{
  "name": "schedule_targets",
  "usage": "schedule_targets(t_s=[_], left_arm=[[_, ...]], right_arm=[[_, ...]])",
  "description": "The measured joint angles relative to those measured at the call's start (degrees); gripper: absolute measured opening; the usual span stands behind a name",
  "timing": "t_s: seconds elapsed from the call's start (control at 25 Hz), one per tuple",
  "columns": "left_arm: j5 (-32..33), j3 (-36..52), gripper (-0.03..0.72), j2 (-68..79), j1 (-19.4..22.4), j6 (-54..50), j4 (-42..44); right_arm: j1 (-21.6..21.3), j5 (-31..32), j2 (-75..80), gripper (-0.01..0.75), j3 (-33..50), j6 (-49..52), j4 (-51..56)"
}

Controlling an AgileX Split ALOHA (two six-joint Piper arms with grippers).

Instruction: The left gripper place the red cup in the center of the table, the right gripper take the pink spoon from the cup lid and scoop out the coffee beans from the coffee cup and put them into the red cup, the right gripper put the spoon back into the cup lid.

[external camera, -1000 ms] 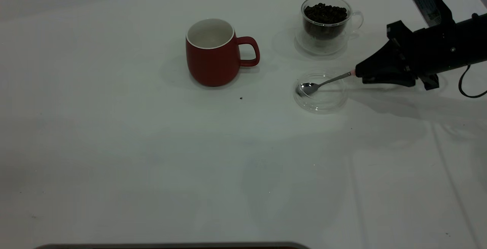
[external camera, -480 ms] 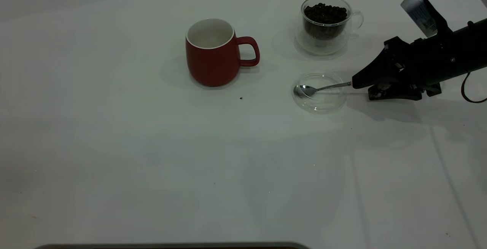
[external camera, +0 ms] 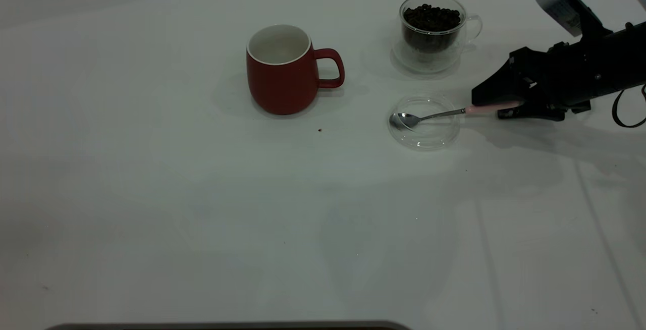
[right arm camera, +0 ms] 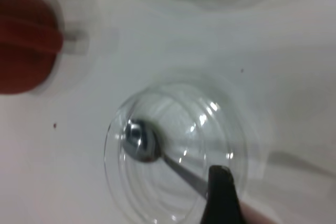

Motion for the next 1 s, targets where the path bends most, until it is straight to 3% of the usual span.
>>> schedule_targets(t_s=[0.32, 0.68, 0.84, 1.0], left_arm=[[0.0, 0.0, 0.587, 0.0, 0.0, 0.0, 0.0], [0.0, 0.0, 0.587, 0.0, 0.0, 0.0, 0.0], [0.0, 0.0, 0.587, 0.0, 0.0, 0.1, 0.0], [0.0, 0.0, 0.587, 0.0, 0.0, 0.1, 0.0]], right_arm=[[0.0, -0.4, 0.0, 0.585, 0.0, -9.9, 5.8], [0.7, -2.6, -9.1, 0.585, 0.1, -11.7, 5.7], [2.4, 0.4, -17.5, 0.583, 0.2, 5.2, 2.8], [7.3, 15.4, -25.2, 0.548, 0.2, 24.5, -12.9]])
